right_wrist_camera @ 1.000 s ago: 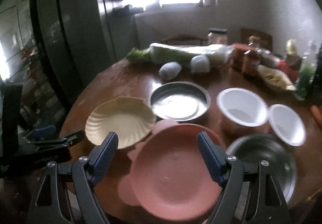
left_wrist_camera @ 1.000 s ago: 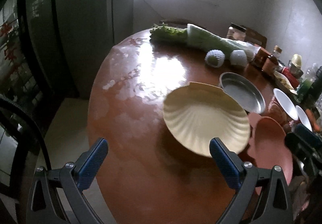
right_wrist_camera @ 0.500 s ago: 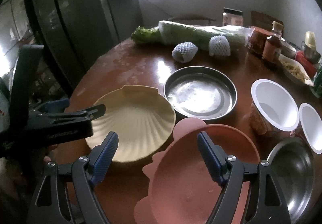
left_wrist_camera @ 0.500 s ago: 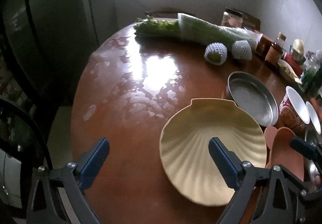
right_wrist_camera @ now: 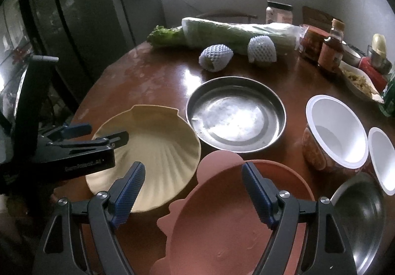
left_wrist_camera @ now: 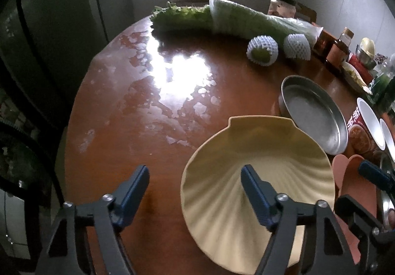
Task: Organize plates and bowls
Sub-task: 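Reach the left tool to the cream shell plate and grip its rim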
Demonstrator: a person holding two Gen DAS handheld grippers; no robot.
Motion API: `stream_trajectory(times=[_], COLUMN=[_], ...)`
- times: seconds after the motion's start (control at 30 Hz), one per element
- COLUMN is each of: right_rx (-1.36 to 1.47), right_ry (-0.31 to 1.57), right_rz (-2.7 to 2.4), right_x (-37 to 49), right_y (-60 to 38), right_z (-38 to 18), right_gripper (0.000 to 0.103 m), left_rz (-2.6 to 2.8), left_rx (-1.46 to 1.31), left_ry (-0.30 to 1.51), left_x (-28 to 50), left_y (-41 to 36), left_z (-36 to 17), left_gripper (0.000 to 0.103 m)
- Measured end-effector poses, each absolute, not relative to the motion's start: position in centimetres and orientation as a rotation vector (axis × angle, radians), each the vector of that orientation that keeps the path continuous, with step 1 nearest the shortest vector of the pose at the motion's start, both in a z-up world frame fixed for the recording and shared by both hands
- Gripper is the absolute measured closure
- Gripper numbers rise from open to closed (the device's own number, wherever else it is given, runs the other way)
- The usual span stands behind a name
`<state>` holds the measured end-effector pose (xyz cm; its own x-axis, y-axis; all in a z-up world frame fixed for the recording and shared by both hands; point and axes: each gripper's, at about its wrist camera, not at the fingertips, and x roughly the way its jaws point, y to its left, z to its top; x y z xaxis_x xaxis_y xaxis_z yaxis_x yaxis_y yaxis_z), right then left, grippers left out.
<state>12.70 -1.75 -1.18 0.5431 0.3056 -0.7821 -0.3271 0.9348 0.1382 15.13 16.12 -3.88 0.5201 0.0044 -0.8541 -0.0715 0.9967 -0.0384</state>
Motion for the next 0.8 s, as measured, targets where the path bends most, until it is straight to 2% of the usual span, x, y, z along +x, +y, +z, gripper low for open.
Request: stream_trajectory(times=[0.13,0.3,0.37,0.5,0.8], right_rx=[-0.020,-0.019,-0.016,-0.022,-0.041], right_ry=[0.929,0.934,0.935,0.940,0.955], right_rz=[0.374,0.385,0.393,0.395,0.414], right_x=[13.2,13.5,13.6,13.7,14.4], right_y=[-1.8,-1.5,-1.4,-1.0,0.5], right_z=[-1.3,-1.2,-1.2,-1.4,-2.1], right_gripper=[0.021,0.021,0.021,0.021,0.021], left_rz=[0.026,-0.006,-0.008,-0.018,-0.002], left_rx=[-0.073,-0.085,-0.086,-0.122,-0.139], left_ry=[1.028,1.031,1.031,1.028,1.025], left_x=[15.3,15.4,15.4,15.0,13.1], left_y=[15.8,15.8,15.9,16.6,17.5], left_z=[-4.0,-4.0,-4.0,-3.9,-3.8], left_gripper=[0.041,0.066,0.068,0.076,0.081])
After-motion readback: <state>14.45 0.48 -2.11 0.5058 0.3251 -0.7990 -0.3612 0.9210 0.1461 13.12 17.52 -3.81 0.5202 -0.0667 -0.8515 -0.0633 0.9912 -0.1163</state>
